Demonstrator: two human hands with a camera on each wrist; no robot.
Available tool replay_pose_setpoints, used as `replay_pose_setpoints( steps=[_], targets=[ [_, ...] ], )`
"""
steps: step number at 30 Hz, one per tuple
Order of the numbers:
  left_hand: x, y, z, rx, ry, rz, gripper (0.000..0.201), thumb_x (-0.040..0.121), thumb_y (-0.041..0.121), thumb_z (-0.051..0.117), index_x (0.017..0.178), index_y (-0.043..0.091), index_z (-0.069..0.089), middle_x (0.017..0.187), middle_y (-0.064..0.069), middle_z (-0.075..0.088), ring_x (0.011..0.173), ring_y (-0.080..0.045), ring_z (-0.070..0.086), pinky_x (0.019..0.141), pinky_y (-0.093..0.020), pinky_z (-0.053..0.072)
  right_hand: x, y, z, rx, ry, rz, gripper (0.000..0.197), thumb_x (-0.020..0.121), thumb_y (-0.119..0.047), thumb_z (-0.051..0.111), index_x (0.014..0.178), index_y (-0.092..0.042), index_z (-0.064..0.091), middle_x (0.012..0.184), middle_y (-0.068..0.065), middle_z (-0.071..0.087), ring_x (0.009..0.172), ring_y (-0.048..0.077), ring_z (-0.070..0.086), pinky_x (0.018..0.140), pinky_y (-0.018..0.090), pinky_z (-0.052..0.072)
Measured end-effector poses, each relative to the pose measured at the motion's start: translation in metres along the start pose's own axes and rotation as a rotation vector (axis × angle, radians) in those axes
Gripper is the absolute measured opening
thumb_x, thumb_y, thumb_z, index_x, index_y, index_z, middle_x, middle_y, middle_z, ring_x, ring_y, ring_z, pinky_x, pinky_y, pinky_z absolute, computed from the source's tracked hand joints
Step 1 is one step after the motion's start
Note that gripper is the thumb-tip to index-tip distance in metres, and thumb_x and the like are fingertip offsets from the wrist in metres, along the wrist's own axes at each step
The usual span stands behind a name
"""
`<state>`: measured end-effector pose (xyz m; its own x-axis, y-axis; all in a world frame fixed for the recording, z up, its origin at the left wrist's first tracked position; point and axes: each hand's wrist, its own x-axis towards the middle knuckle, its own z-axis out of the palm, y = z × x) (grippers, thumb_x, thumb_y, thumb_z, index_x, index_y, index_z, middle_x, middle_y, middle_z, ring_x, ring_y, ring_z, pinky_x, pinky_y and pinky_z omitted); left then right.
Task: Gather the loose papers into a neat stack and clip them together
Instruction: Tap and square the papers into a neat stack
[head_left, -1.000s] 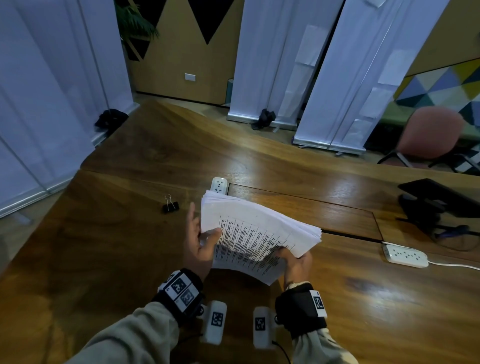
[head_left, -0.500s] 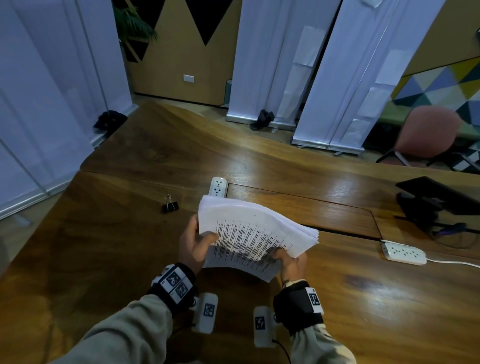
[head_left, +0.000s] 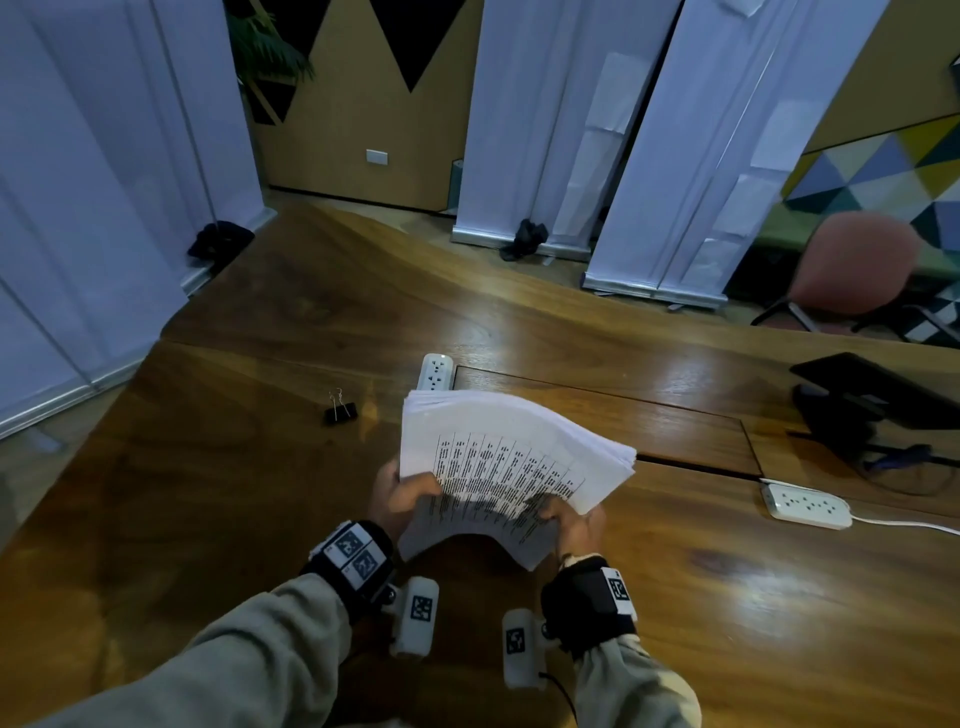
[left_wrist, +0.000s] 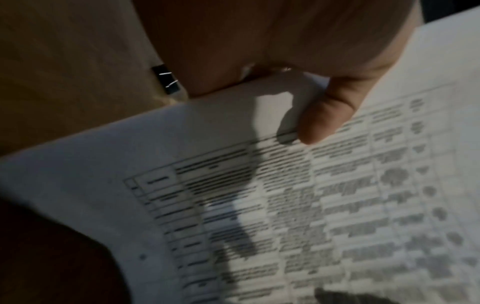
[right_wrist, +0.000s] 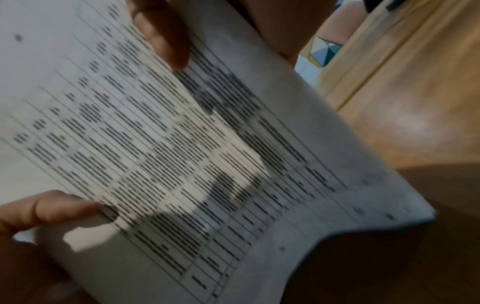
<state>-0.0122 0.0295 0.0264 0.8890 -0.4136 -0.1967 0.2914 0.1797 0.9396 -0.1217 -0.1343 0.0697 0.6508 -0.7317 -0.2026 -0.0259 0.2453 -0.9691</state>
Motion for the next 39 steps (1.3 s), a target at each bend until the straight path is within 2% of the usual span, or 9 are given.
replay_pose_setpoints(
  steps=[5,9,13,15,18,22,27,32,39],
  targets=[
    [-0.001,-0.017,-0.002,0.071,0.022,0.000,0.046,0.044,0.023,0.071,0.090,0.025,0.071,0.087,0.009,0.077,0.088,-0.014,0.069,0.080,-0.036,0.056,0.001,0.006,-0.001,-0.039,-0.020,0.039,0.016,0.045,0.002,0.049,0.059,-0.006,0.051,0.051,-0.006,0.060,0.048,0.007,0.055,0.041,0.017,0.042],
    [-0.002,-0.016,-0.007,0.182,0.001,-0.009,0.038,0.047,0.030,0.074,0.084,0.029,0.075,0.095,-0.001,0.075,0.098,-0.027,0.068,0.090,-0.050,0.054,0.000,0.015,-0.004,-0.120,0.008,0.059,0.027,0.060,0.020,0.052,0.052,-0.006,0.049,0.058,0.005,0.054,0.056,0.017,0.052,0.039,0.017,0.042],
    [0.000,0.001,-0.011,0.233,-0.086,0.001,0.032,0.046,0.027,0.076,0.076,0.038,0.076,0.084,0.010,0.077,0.089,-0.014,0.070,0.079,-0.033,0.057,0.000,0.007,-0.006,-0.099,0.020,0.041,0.026,0.051,0.013,0.053,0.042,-0.011,0.049,0.042,-0.004,0.057,0.051,0.017,0.050,0.037,0.016,0.039],
    [0.002,0.008,-0.014,0.228,-0.103,0.018,0.032,0.049,0.018,0.077,0.077,0.034,0.076,0.086,0.014,0.076,0.085,-0.004,0.070,0.076,-0.025,0.056,-0.001,0.001,-0.008,-0.084,0.020,0.019,0.032,0.060,0.022,0.056,0.053,-0.009,0.053,0.054,0.000,0.060,0.056,0.017,0.052,0.039,0.016,0.044],
    [-0.001,0.002,-0.019,0.240,-0.107,0.041,0.035,0.050,0.023,0.077,0.084,0.032,0.074,0.089,0.009,0.076,0.088,-0.006,0.070,0.078,-0.028,0.058,0.001,0.010,-0.008,-0.138,-0.009,0.025,0.044,0.069,0.028,0.053,0.072,-0.017,0.055,0.075,0.001,0.059,0.073,0.019,0.057,0.049,0.014,0.051],
    [-0.006,-0.016,-0.017,0.264,-0.001,-0.023,0.030,0.046,0.012,0.074,0.068,0.033,0.076,0.067,0.011,0.074,0.064,-0.002,0.069,0.065,-0.031,0.055,0.006,0.032,-0.004,-0.304,-0.056,0.142,0.040,0.073,0.020,0.059,0.069,-0.019,0.051,0.074,-0.003,0.055,0.099,0.035,0.057,0.069,0.032,0.049],
    [0.000,-0.014,-0.029,0.298,-0.038,-0.024,0.033,0.043,0.012,0.077,0.072,0.028,0.076,0.077,0.011,0.076,0.075,-0.004,0.071,0.066,-0.026,0.059,0.002,0.026,-0.010,-0.206,-0.051,0.075,0.038,0.068,0.023,0.061,0.075,-0.013,0.058,0.077,-0.001,0.062,0.087,0.028,0.059,0.051,0.012,0.052],
    [-0.002,-0.015,-0.031,0.297,-0.048,0.011,0.044,0.043,0.015,0.078,0.086,0.021,0.070,0.084,0.009,0.077,0.085,-0.010,0.070,0.071,-0.019,0.057,-0.004,-0.007,-0.016,-0.063,-0.118,-0.055,0.040,0.061,0.011,0.072,0.092,-0.012,0.061,0.076,-0.005,0.074,0.076,0.012,0.068,0.059,0.019,0.055],
    [-0.005,-0.006,-0.030,0.270,-0.098,0.048,0.043,0.046,0.028,0.075,0.087,0.042,0.074,0.091,0.010,0.076,0.089,-0.010,0.070,0.082,-0.038,0.057,-0.004,-0.032,-0.004,0.036,-0.165,-0.185,0.043,0.049,-0.002,0.074,0.089,-0.011,0.061,0.074,-0.005,0.075,0.073,0.008,0.070,0.060,0.021,0.055]
  ],
)
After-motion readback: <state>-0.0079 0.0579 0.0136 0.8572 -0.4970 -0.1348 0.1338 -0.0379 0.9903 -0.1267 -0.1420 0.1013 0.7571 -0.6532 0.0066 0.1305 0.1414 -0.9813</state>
